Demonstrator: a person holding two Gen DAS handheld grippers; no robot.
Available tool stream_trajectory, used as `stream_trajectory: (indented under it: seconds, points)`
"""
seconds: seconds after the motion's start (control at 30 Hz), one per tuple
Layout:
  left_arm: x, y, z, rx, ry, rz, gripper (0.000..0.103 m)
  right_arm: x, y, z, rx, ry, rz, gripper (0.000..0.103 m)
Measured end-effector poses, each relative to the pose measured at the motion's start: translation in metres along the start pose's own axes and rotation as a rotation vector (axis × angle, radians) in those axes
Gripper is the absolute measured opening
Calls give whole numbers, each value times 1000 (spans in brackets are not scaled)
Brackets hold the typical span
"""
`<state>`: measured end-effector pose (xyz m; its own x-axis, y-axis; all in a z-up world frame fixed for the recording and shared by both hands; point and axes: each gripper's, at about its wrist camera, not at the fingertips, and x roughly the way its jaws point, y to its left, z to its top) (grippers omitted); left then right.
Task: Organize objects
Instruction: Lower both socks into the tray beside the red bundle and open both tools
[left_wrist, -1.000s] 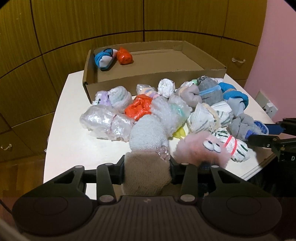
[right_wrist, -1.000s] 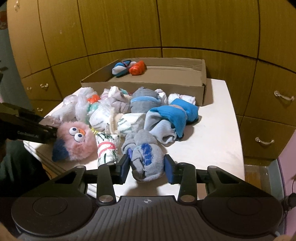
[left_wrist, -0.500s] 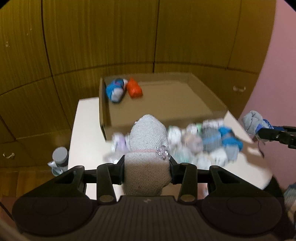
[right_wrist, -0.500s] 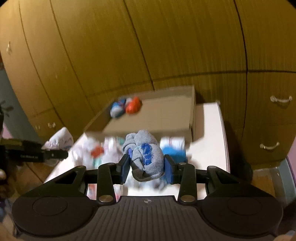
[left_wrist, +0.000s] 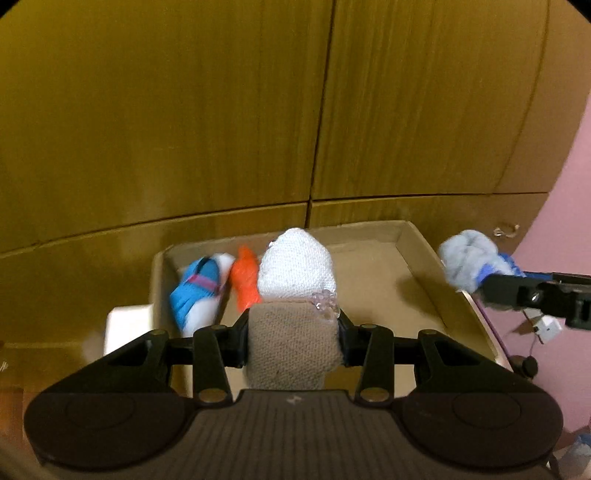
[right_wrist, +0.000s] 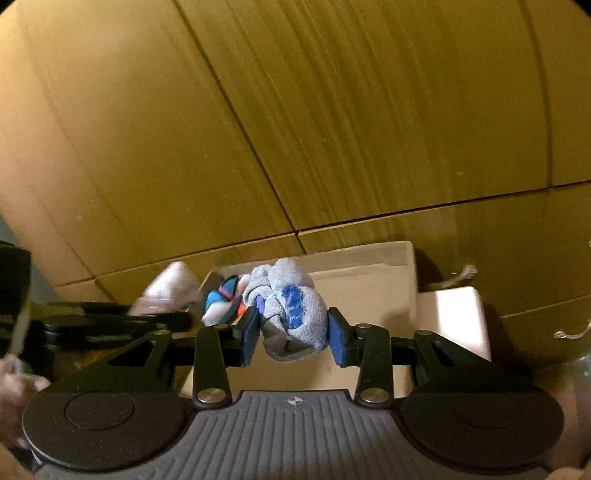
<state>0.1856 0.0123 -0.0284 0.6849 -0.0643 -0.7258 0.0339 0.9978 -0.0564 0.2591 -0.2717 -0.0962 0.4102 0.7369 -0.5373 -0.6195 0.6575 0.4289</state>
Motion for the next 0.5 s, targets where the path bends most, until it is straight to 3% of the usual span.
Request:
stream_trajectory:
  seconds: [0.17, 0.5]
  points:
    - [68, -11, 19, 33, 57, 12, 39, 54, -6, 18, 31, 47, -22, 45]
    - [141, -11, 18, -24, 116, 58, 39, 128, -21, 27, 65, 131, -66, 46]
